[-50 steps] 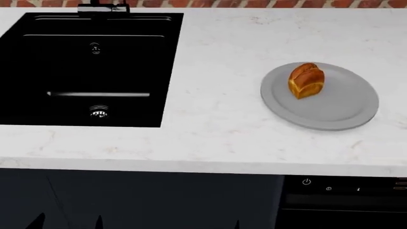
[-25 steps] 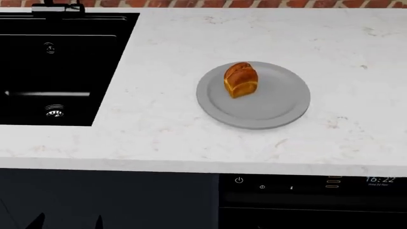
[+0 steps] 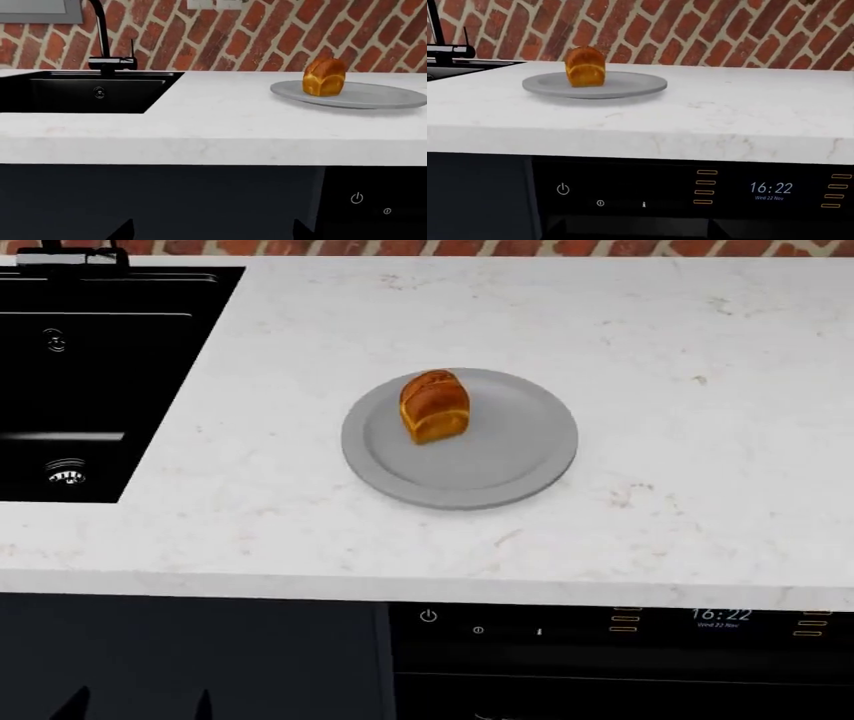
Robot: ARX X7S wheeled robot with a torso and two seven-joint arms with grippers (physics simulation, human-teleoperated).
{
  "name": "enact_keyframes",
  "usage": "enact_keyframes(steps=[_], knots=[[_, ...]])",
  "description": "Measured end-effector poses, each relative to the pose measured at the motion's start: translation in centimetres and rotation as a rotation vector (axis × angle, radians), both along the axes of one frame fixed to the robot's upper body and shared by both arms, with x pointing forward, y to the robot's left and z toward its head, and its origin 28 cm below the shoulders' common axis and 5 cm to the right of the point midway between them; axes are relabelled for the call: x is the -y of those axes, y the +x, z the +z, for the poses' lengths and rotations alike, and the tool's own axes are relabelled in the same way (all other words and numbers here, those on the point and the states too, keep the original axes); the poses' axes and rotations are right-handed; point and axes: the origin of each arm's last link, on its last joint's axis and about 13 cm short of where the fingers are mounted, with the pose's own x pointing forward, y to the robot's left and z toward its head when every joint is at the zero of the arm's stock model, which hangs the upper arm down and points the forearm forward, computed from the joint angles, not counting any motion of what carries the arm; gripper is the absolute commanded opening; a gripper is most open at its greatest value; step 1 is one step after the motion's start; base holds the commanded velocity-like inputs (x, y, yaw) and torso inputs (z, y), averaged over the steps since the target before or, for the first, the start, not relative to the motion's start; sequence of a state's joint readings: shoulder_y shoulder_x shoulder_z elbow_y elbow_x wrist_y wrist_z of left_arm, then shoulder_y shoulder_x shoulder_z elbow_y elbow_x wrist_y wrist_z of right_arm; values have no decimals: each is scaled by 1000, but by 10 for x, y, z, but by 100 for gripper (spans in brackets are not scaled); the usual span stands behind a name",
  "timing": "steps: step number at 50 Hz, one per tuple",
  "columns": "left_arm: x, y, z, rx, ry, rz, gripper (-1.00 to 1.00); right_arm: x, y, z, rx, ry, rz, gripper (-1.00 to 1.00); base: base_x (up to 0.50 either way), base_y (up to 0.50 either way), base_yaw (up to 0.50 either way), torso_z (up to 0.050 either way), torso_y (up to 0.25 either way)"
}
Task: Place all breads on the cutting board.
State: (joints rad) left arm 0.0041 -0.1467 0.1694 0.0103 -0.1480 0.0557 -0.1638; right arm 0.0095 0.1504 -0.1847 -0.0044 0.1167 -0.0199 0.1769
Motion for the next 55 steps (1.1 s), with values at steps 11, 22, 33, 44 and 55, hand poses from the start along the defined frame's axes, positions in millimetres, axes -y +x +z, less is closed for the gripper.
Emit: enact_keyframes(steps=[11,22,33,44,55], knots=[[5,8,42,-6,26,-6,100,5,10,50,45,-32,7,100,0,0,0,0,0],[-6,23,181,207,9,100,100,10,18,182,237,19,3,100,0,0,0,0,0],[11,-21,242,294,18,-17,100,2,-12,234,317,-58,76,100,0,0,0,0,0],[9,-42,250,289,80,-30,100,2,-27,245,356,-138,80,100,83,-59,0,0,0],[7,-48,252,281,97,-16,100,4,-31,249,384,-162,61,100,343,-234,0,0,0]])
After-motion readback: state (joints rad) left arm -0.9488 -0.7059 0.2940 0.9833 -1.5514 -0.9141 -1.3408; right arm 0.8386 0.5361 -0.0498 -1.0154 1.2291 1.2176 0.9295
